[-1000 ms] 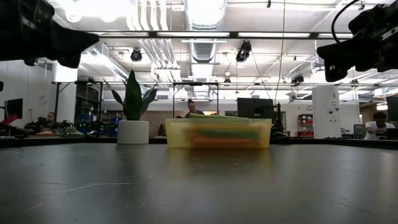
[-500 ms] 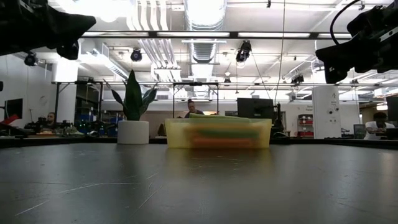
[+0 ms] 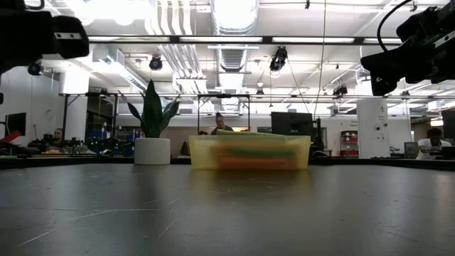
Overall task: Fold microfiber towels
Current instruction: Return to Home Position
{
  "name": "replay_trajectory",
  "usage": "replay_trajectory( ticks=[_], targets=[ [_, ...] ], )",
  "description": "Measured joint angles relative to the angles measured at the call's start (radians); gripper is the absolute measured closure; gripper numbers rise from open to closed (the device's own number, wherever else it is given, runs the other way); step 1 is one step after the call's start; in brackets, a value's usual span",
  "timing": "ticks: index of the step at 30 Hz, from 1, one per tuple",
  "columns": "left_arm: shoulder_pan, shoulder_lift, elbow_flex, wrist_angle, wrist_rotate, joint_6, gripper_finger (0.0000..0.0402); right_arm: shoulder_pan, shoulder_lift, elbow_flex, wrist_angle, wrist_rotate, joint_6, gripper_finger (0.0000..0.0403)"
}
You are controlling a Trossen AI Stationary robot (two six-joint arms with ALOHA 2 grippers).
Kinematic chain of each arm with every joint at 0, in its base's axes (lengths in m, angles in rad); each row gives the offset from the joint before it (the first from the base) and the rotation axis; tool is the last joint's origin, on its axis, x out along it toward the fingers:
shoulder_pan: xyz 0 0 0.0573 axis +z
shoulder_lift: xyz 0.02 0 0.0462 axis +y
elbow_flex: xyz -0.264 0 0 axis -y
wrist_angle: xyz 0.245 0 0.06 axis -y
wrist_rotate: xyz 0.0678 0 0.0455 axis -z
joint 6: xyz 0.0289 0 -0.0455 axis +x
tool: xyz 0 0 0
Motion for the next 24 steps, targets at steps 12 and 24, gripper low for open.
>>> replay_trajectory(
  ticks=[12, 24],
  targets=[
    [-0.001, 0.000, 0.000, -0.034, -0.484, -0.333, 0.0402, 0.000, 0.000, 0.000, 0.001, 0.000, 0.000, 0.0394],
    [-0.002, 0.000, 0.000, -0.043, -0.430, -0.258, 0.0402, 0.000, 0.000, 0.000, 0.001, 0.000, 0.001, 0.0394]
  ],
)
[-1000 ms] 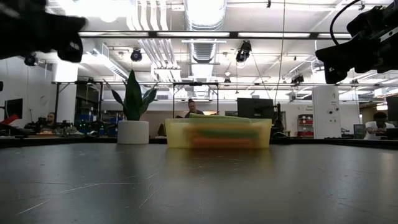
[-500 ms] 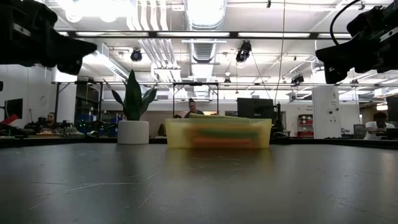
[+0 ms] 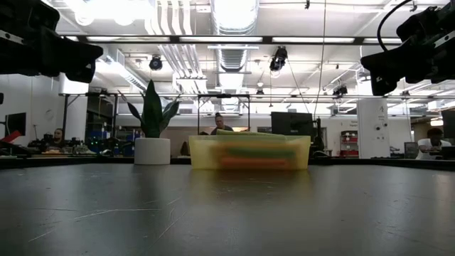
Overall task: Fold microfiber towels
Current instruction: Return to Home Position
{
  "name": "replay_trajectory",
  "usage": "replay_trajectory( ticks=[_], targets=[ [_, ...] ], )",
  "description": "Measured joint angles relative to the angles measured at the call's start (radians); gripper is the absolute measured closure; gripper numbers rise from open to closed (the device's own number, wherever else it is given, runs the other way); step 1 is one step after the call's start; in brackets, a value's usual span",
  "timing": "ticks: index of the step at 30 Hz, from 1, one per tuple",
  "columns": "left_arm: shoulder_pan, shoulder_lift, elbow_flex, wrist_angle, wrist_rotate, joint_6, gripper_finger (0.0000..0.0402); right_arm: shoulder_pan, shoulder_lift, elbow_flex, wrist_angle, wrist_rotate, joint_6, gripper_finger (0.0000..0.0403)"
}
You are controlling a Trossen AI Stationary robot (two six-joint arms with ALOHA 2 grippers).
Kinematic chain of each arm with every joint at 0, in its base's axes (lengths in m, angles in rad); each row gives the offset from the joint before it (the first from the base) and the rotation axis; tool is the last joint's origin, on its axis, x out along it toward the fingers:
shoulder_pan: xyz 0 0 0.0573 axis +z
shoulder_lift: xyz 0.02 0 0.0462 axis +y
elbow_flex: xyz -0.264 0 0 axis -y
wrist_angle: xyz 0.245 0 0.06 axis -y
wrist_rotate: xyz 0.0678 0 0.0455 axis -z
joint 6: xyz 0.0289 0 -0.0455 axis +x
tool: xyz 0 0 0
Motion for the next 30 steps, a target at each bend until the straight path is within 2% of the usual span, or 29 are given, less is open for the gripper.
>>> replay_trajectory(
  ticks=[12, 30],
  targets=[
    [0.000, 0.001, 0.000, 0.079, -0.005, 0.021, 0.0402, 0.000, 0.000, 0.000, 0.000, 0.000, 0.000, 0.0394],
    [0.000, 0.060, 0.000, 0.079, -0.004, 0.021, 0.0402, 0.000, 0.001, 0.000, 0.000, 0.000, 0.000, 0.0394]
  ],
)
